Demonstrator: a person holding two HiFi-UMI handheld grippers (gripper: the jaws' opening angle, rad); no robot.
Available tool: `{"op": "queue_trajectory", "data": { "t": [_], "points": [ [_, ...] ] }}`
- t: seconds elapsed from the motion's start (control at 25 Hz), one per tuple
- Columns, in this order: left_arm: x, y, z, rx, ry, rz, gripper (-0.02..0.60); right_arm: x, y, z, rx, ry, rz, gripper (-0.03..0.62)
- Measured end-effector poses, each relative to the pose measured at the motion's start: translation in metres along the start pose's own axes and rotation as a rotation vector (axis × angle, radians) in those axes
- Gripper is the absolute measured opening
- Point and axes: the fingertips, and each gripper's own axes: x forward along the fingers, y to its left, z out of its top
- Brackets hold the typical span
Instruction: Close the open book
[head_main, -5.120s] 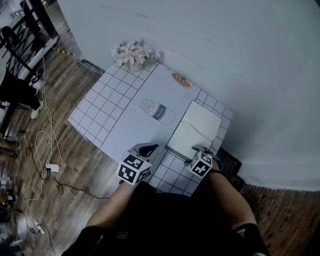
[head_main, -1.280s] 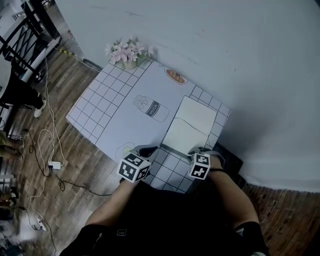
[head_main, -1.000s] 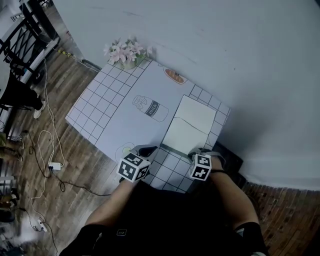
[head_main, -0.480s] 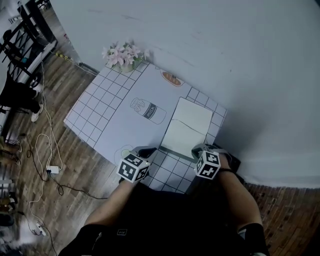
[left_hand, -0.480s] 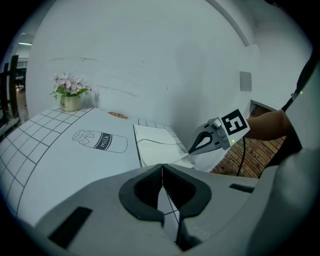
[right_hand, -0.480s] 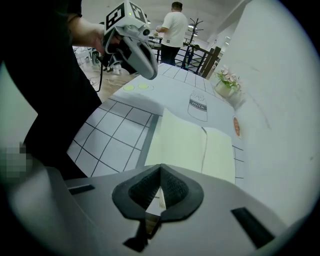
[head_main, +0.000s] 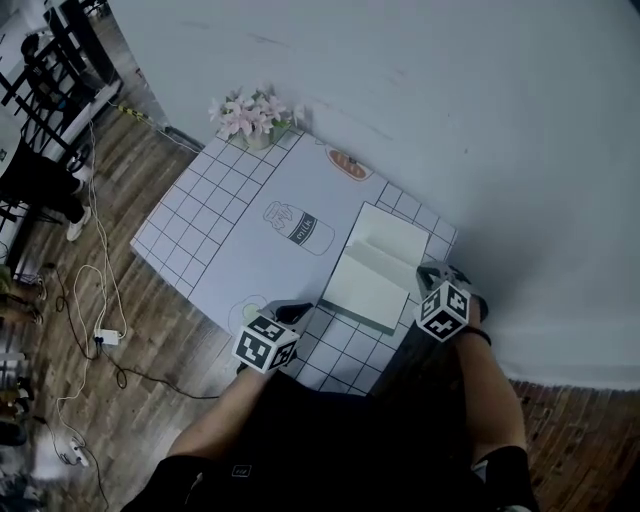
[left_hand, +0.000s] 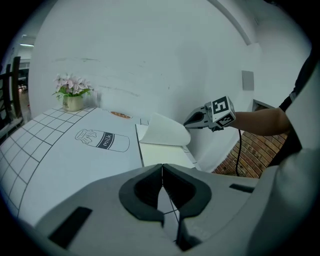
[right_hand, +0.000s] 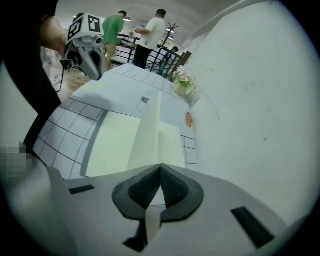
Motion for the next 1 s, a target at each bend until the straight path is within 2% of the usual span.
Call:
{"op": "queue_trajectory", "data": {
  "t": [0.16,0.28,0.4,0.44,0.56,0.64,0.72,0.8,1.0],
  "points": [
    [-0.002,0.002,-0.003,-0.03,0.001,0.044,0.009,0.011,-0.042,-0.022,0.061,0.013,-0.1,0.003],
    [0.002,-0.003,-0.003,-0.04,0.008,0.074,0.009,0.02,-0.053,-0.027,0.09,-0.021,-0.109,0.003],
    [0.007,-0.01,-0.001,-0.064,0.0,0.103,0.009,0.026,-0.016,-0.005,0.029,-0.138,0.012,0.008],
    [0.009,-0.013,-0.001,-0.075,-0.002,0.113,0.009,0.026,0.007,0.001,-0.004,-0.17,0.077,0.041],
    [0.015,-0.02,-0.002,-0.091,-0.009,0.148,0.009,0.027,0.08,0.008,-0.064,-0.219,0.297,0.22],
    [0.017,-0.025,-0.001,-0.099,-0.015,0.176,0.009,0.025,0.117,0.007,-0.076,-0.235,0.404,0.264],
    [0.018,-0.031,0.001,-0.113,-0.027,0.201,0.009,0.027,0.139,0.003,-0.085,-0.237,0.452,0.287],
    [0.016,-0.034,0.0,-0.126,-0.038,0.22,0.009,0.034,0.15,-0.004,-0.091,-0.212,0.455,0.298],
    [0.011,-0.038,-0.007,-0.134,-0.046,0.22,0.009,0.047,0.153,-0.012,-0.034,-0.151,0.473,0.307]
  ]
}}
